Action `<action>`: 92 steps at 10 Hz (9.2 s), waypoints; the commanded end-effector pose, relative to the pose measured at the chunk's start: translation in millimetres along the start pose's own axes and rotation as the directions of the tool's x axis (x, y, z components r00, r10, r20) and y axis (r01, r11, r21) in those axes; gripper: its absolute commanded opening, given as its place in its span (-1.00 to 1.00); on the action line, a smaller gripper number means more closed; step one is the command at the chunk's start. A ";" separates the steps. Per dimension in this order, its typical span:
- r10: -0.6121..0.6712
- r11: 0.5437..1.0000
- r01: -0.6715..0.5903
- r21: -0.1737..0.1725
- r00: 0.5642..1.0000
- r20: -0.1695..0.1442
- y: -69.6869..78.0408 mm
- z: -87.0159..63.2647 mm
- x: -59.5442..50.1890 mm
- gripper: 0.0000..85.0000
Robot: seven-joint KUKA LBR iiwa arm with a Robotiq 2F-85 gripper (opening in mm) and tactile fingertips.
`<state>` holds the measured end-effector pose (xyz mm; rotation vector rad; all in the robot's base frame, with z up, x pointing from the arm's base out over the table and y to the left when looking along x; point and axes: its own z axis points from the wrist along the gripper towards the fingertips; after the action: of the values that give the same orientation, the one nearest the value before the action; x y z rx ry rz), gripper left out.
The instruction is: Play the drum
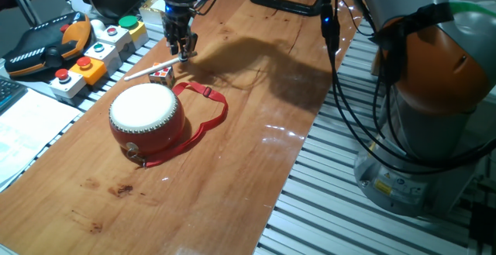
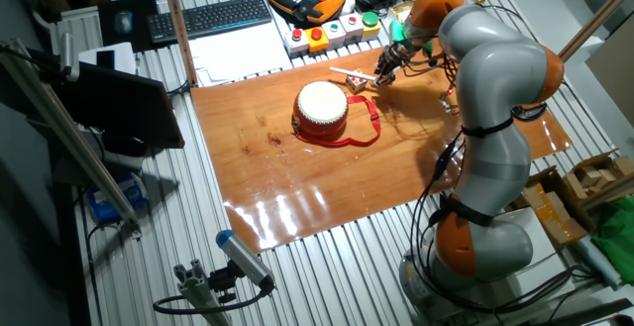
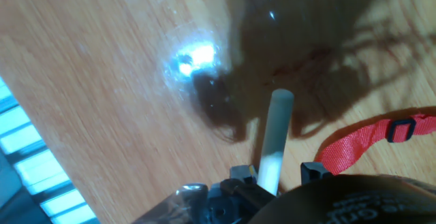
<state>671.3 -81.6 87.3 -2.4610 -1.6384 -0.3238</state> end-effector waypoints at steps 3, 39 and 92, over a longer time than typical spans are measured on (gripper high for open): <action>0.000 1.000 0.000 0.006 1.000 -0.006 -0.1 2.4 0.7 0.04; -0.168 0.984 0.169 0.054 0.985 -0.032 -39.6 -50.9 27.0 -0.98; -0.245 0.965 0.237 0.109 0.967 0.073 -89.2 -59.7 69.0 -0.98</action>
<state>609.5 -1.6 165.2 -2.2338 -1.9505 -0.1592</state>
